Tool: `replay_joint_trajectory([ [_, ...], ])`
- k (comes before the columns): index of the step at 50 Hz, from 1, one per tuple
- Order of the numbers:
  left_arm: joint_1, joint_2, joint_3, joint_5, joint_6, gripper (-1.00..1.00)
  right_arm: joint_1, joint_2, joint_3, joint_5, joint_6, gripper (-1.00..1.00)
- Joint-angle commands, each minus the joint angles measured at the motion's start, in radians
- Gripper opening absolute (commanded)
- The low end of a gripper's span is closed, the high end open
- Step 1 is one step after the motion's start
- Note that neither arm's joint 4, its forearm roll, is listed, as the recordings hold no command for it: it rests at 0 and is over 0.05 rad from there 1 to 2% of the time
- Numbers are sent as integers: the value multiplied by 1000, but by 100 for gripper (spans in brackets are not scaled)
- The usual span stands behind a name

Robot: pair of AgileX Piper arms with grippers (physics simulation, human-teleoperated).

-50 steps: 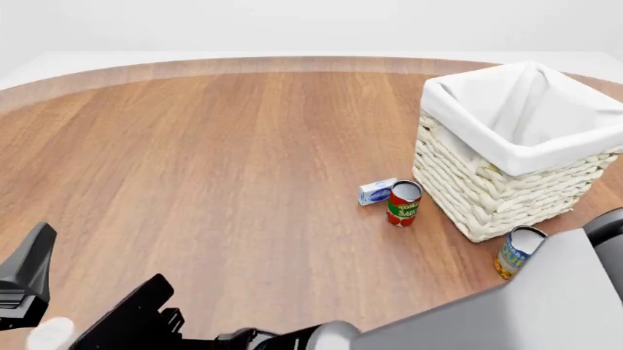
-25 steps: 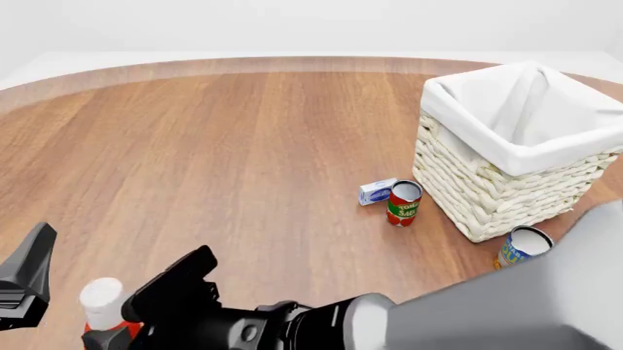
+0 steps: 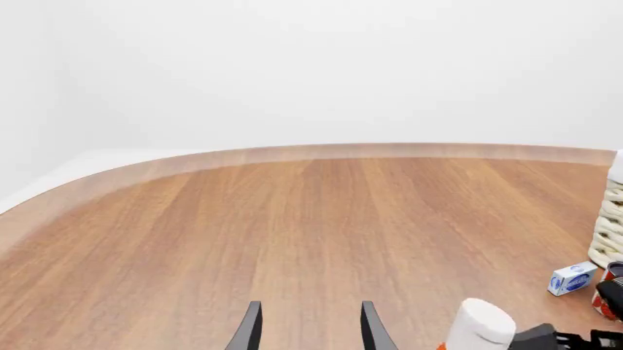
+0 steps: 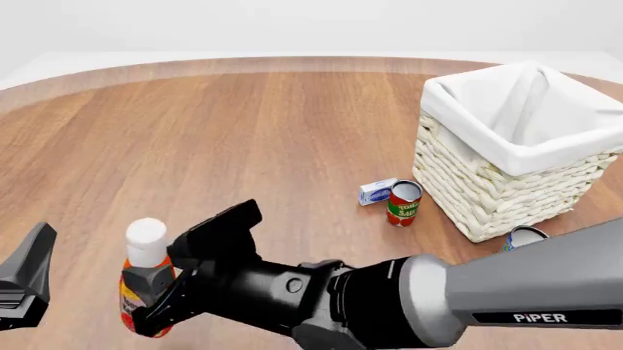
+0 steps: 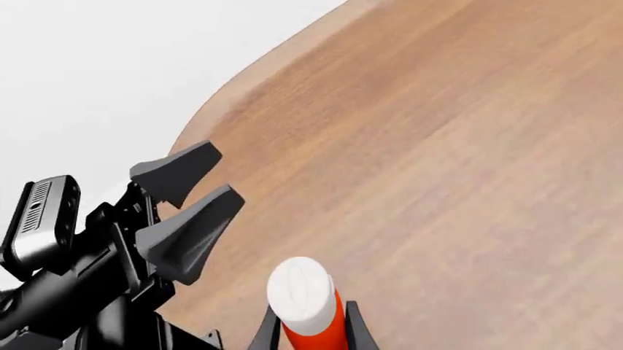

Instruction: Pick up the ketchup, and put it in the basket.

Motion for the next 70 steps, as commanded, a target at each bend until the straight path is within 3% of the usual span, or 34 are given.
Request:
replay_joint_trajectory([
  [1, 0, 0, 0, 0, 0, 100, -45, -61, 21, -6, 16, -100],
  [21, 0, 0, 0, 0, 0, 100, -74, -108, 6, 12, -16, -100],
  [34, 0, 0, 0, 0, 0, 100, -140, -211, 38, 6, -28, -100],
  [70, 0, 0, 0, 0, 0, 100, -269, -319, 51, 25, -76, -100],
])
